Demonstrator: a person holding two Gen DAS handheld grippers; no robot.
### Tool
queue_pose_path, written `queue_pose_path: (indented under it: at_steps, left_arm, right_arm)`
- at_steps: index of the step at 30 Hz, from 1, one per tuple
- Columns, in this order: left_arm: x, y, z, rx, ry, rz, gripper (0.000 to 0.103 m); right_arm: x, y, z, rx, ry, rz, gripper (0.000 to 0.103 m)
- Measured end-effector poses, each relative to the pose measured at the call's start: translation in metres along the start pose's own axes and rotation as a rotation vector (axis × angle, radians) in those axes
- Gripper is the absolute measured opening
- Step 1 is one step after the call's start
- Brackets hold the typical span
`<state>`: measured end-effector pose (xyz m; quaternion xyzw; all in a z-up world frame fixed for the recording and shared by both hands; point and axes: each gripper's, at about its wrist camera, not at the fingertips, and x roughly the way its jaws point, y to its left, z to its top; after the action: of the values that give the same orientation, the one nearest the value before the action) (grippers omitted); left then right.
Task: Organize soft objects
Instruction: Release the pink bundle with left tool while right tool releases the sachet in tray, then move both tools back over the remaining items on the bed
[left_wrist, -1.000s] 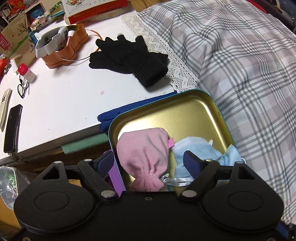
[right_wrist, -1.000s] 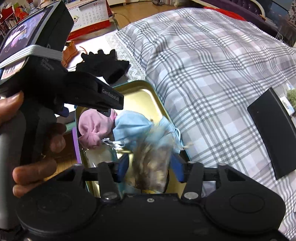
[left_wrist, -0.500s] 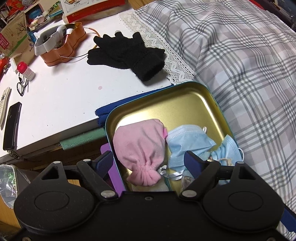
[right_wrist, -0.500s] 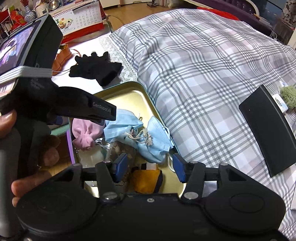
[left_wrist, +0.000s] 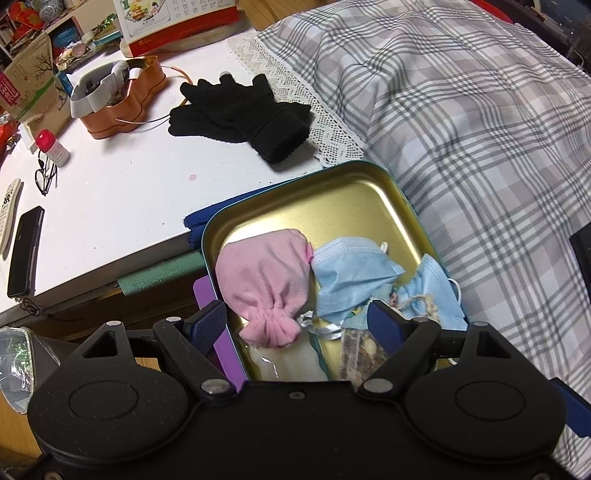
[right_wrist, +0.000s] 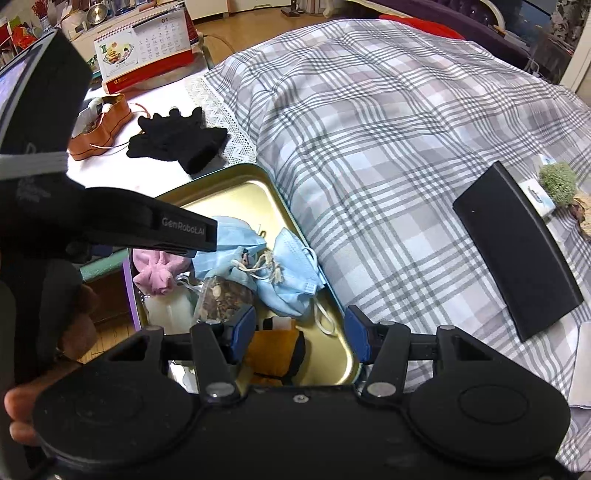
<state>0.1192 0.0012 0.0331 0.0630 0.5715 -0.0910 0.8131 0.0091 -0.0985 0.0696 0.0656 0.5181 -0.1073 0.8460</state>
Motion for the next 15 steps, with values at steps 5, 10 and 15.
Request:
queue_pose_path:
  at_steps: [5,10,15]
  left_arm:
    - [-0.013,-0.005,-0.007,0.011,-0.015,-0.009,0.080]
    - [-0.027,-0.013,-0.015,0.025,-0.031,-0.021,0.080]
    - [-0.044,-0.022,-0.024,0.047,-0.055,-0.034,0.080]
  right_arm:
    - [-0.010,-0.008,-0.004,0.019,-0.012,-0.010,0.052]
    - [-0.023,-0.017,-0.010,0.037,-0.030,-0.022,0.052]
    - [-0.037,-0.027,-0.017,0.060,-0.053,-0.035,0.052]
